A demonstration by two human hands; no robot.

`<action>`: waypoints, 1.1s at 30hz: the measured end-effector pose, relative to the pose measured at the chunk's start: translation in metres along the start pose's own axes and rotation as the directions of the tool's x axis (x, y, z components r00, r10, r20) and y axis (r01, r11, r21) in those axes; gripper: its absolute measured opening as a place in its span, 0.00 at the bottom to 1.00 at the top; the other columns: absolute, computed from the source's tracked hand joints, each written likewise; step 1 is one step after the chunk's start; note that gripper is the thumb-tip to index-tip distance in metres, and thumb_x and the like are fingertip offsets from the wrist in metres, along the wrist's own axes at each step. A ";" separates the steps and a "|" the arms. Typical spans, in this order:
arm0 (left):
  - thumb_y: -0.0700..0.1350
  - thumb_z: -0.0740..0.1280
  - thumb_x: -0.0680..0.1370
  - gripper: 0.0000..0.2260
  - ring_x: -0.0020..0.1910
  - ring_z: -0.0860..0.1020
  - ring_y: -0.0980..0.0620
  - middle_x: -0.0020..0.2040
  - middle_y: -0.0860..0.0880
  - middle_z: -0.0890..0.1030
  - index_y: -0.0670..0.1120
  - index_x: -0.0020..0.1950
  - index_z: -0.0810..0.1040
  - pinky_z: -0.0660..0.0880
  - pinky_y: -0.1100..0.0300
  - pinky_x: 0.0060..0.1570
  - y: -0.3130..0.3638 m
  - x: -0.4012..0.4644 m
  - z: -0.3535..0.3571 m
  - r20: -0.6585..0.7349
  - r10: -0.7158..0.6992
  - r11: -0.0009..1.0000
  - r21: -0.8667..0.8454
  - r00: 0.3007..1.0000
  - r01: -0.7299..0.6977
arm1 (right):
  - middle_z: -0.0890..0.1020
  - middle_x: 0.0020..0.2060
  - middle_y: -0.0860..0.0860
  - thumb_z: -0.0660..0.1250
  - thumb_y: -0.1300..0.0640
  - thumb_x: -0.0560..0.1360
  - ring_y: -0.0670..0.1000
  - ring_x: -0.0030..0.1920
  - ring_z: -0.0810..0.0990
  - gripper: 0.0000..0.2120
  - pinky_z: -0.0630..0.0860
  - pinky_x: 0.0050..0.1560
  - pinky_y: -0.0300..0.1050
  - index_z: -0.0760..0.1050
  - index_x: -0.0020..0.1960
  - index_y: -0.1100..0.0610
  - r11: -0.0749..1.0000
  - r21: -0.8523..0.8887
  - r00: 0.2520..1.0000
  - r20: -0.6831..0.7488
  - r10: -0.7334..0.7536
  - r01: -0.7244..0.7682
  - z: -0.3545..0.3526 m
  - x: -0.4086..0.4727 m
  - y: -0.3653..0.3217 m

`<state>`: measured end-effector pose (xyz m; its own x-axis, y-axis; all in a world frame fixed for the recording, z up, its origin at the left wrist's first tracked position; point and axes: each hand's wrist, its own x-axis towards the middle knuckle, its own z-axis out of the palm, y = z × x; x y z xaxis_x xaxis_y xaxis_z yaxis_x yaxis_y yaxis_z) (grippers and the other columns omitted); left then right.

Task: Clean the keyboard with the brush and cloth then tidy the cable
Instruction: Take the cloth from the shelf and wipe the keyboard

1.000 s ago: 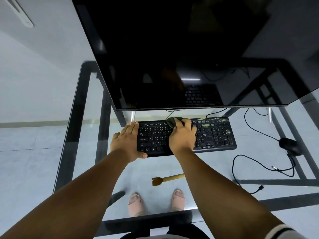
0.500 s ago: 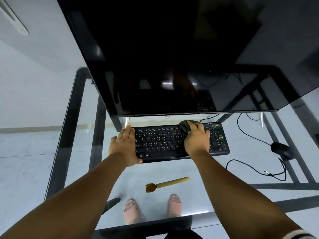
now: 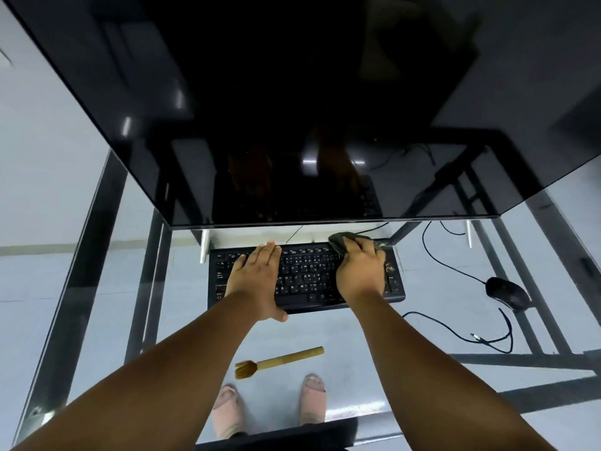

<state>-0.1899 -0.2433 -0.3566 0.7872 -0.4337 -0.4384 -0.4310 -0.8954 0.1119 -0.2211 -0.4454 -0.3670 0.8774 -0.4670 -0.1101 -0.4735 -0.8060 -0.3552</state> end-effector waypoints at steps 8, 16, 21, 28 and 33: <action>0.66 0.76 0.61 0.62 0.79 0.47 0.49 0.80 0.49 0.45 0.47 0.79 0.40 0.47 0.49 0.77 0.008 0.003 -0.006 0.016 -0.057 0.997 0.057 0.998 0.056 | 0.70 0.70 0.48 0.57 0.63 0.77 0.57 0.64 0.67 0.25 0.77 0.58 0.53 0.70 0.72 0.48 0.993 -0.060 0.995 0.024 -0.098 0.099 -0.006 0.003 0.025; 0.65 0.78 0.57 0.64 0.78 0.52 0.45 0.79 0.46 0.51 0.45 0.79 0.43 0.50 0.48 0.76 0.018 0.009 -0.015 0.042 -0.094 0.986 0.144 0.995 0.087 | 0.70 0.70 0.51 0.59 0.64 0.77 0.58 0.62 0.67 0.24 0.75 0.59 0.52 0.72 0.71 0.51 0.985 0.016 0.984 0.028 -0.175 0.174 -0.002 -0.014 0.025; 0.64 0.79 0.56 0.64 0.77 0.53 0.46 0.78 0.48 0.52 0.47 0.79 0.43 0.51 0.48 0.76 0.020 0.010 -0.016 0.046 -0.105 0.987 0.128 0.993 0.098 | 0.74 0.67 0.50 0.60 0.65 0.76 0.59 0.61 0.69 0.24 0.80 0.49 0.53 0.74 0.69 0.50 0.991 -0.013 0.990 -0.042 -0.134 0.133 -0.007 -0.014 0.050; 0.65 0.79 0.56 0.65 0.78 0.52 0.47 0.78 0.48 0.51 0.46 0.79 0.42 0.51 0.46 0.76 0.021 0.008 -0.018 0.057 -0.106 0.987 0.128 0.993 0.098 | 0.72 0.69 0.50 0.60 0.65 0.76 0.58 0.62 0.68 0.25 0.79 0.54 0.52 0.73 0.70 0.49 0.954 0.003 0.953 0.049 -0.299 0.300 0.002 -0.021 0.033; 0.67 0.77 0.58 0.65 0.78 0.49 0.45 0.79 0.46 0.48 0.45 0.79 0.40 0.51 0.44 0.76 0.030 0.007 -0.020 0.088 -0.150 0.981 0.134 0.985 0.138 | 0.75 0.67 0.49 0.60 0.65 0.75 0.58 0.59 0.70 0.23 0.81 0.44 0.53 0.76 0.67 0.49 0.992 -0.026 0.988 -0.093 -0.127 0.125 -0.014 -0.007 0.074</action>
<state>-0.1888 -0.2754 -0.3386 0.8010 -0.2838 -0.5271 -0.3735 -0.9250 -0.0697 -0.2632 -0.5068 -0.3800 0.9194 -0.3926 0.0228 -0.3618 -0.8671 -0.3424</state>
